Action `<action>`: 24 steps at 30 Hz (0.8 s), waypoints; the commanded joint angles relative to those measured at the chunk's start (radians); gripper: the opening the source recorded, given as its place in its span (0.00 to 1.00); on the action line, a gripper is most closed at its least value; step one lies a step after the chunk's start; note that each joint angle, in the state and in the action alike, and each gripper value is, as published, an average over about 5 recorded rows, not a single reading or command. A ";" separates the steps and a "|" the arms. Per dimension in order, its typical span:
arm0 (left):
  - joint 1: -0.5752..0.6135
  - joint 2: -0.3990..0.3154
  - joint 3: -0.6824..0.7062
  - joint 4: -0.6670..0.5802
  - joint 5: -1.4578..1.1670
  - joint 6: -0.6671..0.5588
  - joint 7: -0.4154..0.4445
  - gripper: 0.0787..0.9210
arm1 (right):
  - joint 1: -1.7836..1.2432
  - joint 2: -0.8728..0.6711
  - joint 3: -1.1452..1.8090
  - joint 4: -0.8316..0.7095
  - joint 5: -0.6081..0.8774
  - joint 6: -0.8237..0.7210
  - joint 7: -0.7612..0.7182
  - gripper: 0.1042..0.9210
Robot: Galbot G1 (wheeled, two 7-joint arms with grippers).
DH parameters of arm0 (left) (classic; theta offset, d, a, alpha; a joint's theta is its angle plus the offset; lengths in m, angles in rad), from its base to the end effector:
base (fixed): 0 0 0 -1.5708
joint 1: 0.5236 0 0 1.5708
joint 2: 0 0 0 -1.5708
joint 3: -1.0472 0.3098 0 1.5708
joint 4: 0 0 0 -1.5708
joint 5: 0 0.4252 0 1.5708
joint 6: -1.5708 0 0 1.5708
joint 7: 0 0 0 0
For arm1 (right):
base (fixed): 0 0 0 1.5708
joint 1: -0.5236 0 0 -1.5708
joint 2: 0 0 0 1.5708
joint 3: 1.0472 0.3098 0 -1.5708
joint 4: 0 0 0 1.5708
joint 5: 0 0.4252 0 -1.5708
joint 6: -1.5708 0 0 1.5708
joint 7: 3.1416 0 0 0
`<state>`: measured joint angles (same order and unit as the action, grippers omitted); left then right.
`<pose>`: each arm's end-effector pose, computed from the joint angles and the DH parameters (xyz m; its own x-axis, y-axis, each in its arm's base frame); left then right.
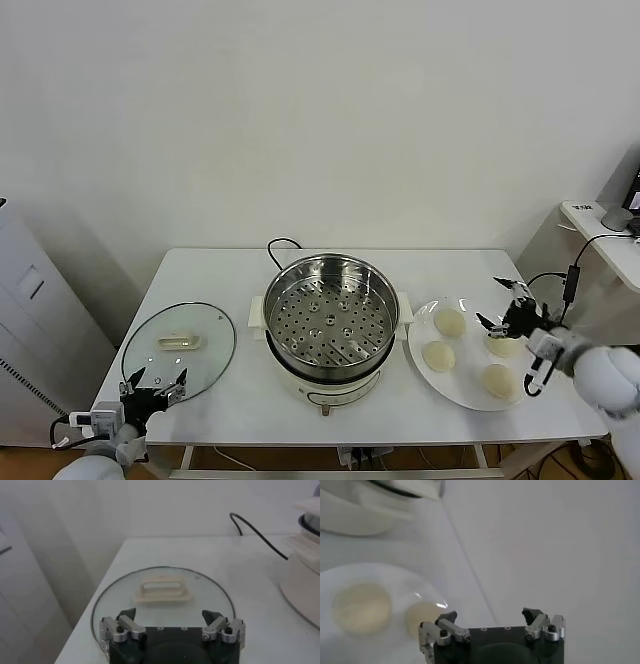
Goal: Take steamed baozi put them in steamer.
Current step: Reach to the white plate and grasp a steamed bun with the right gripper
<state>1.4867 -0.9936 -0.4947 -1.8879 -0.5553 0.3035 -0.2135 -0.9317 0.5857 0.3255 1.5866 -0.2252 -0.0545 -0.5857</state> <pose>0.2996 0.0869 -0.3120 -0.8849 -0.0256 0.4651 0.0010 0.9984 0.0567 0.4414 -0.2063 -0.1876 -0.7849 -0.2486 0.5676 -0.6179 0.2463 -0.7467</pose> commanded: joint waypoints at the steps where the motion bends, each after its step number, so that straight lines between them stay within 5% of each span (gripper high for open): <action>1: -0.004 -0.008 0.002 -0.002 0.004 0.004 0.000 0.88 | 0.539 -0.155 -0.541 -0.169 0.104 -0.018 -0.308 0.88; 12: -0.008 -0.019 0.005 0.002 0.007 0.008 -0.001 0.88 | 0.932 -0.094 -0.993 -0.362 0.176 -0.005 -0.416 0.88; 24: -0.041 -0.018 0.030 0.022 0.008 0.017 -0.002 0.88 | 0.981 0.079 -1.085 -0.546 0.128 0.098 -0.440 0.88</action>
<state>1.4596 -1.0113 -0.4756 -1.8732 -0.5482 0.3189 -0.2154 -0.0914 0.5790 -0.5946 1.1873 -0.0948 -0.0077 -0.9732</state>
